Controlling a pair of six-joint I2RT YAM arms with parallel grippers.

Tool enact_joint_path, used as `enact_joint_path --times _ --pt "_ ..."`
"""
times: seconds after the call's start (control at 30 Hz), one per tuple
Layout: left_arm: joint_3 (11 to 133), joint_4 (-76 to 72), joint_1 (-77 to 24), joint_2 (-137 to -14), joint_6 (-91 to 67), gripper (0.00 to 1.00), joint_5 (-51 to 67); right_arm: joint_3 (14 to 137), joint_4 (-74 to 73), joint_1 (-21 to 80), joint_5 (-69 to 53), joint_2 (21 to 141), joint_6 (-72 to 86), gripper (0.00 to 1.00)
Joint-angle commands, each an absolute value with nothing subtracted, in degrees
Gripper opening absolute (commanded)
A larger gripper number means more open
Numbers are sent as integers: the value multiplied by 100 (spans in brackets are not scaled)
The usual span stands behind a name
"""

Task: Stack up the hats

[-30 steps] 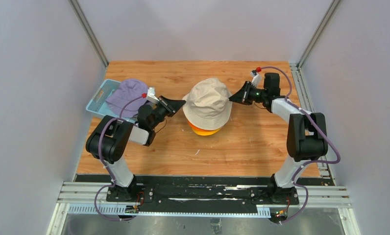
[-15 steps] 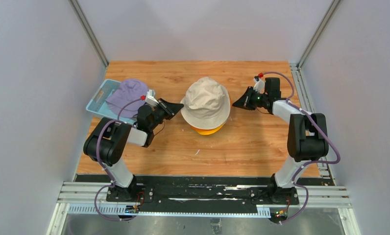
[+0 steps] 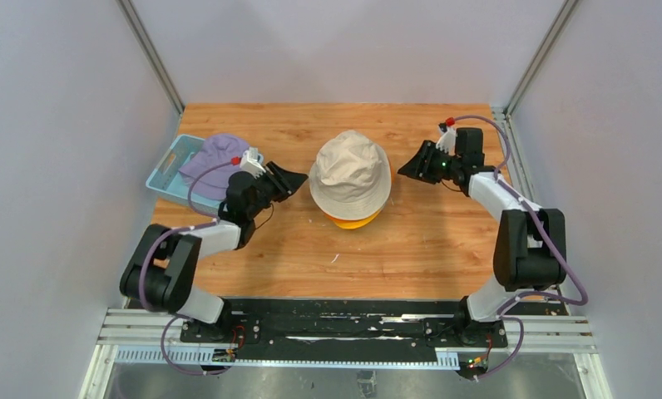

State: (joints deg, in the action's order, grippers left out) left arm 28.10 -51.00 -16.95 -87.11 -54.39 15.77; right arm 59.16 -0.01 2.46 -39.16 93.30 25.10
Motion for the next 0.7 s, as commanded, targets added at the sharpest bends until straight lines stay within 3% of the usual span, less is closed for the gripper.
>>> enact_joint_path --times 0.0,0.1,0.2,0.37,0.5,0.67 --pt "3259 -3202 -1661 -7683 -4450 44 761 5924 -258 167 -3544 8918 2212 43" --pt "3629 -1756 -1661 -6902 -3963 46 -254 5994 -410 167 -3407 8692 2085 46" --pt "4172 -248 -1661 -6362 -3748 57 -1555 6015 -527 167 -3269 8386 1983 46" --pt "4912 1053 -1661 -6383 -3910 66 -3381 6029 -634 176 -3275 8017 1920 47" --pt "5522 1563 -1602 -7085 -4135 67 -3848 6059 -684 176 -3373 7866 1899 47" --pt "6273 1896 -1136 -8056 -4715 67 -3483 6011 -752 176 -3472 7785 1841 47"
